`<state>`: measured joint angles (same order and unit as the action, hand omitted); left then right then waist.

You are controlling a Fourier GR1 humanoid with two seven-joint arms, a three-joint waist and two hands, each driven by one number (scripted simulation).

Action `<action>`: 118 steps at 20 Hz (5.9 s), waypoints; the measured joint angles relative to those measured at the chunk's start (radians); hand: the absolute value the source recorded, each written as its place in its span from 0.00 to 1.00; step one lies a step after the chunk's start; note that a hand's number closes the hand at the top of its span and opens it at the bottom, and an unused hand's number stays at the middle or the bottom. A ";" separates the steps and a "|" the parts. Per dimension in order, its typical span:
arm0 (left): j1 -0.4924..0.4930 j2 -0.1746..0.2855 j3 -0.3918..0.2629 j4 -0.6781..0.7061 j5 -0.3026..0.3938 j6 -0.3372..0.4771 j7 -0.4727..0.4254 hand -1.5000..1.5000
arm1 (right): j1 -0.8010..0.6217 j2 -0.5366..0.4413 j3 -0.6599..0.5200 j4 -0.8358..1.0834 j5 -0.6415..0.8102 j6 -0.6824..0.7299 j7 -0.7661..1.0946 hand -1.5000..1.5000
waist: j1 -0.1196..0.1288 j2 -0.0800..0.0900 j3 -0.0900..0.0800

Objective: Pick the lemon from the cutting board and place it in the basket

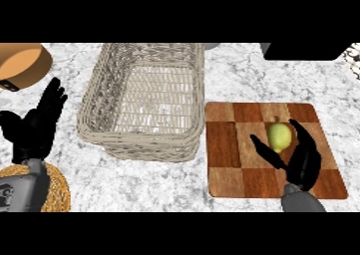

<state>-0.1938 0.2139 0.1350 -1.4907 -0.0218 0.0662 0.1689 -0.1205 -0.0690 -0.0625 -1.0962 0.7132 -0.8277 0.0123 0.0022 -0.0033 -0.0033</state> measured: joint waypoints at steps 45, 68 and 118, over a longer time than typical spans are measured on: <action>-0.048 -0.020 -0.022 0.041 -0.022 -0.016 0.005 0.50 | -0.202 0.068 1.245 -0.473 -0.220 0.005 0.409 1.00 | 0.052 -0.008 0.000; -0.089 -0.038 -0.042 0.068 -0.032 -0.016 -0.002 0.50 | -1.118 0.064 0.977 -0.161 -0.267 0.038 1.049 1.00 | 0.087 0.004 -0.002; -0.084 -0.024 -0.016 0.049 -0.021 -0.027 0.003 0.50 | -1.413 0.069 1.262 0.572 -0.556 0.473 0.702 1.00 | 0.074 0.021 0.001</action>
<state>-0.2778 0.1897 0.1193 -1.4420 -0.0432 0.0395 0.1715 -1.5331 0.0000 1.1991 -0.5244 0.1572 -0.3548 0.7141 0.0767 0.0174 -0.0027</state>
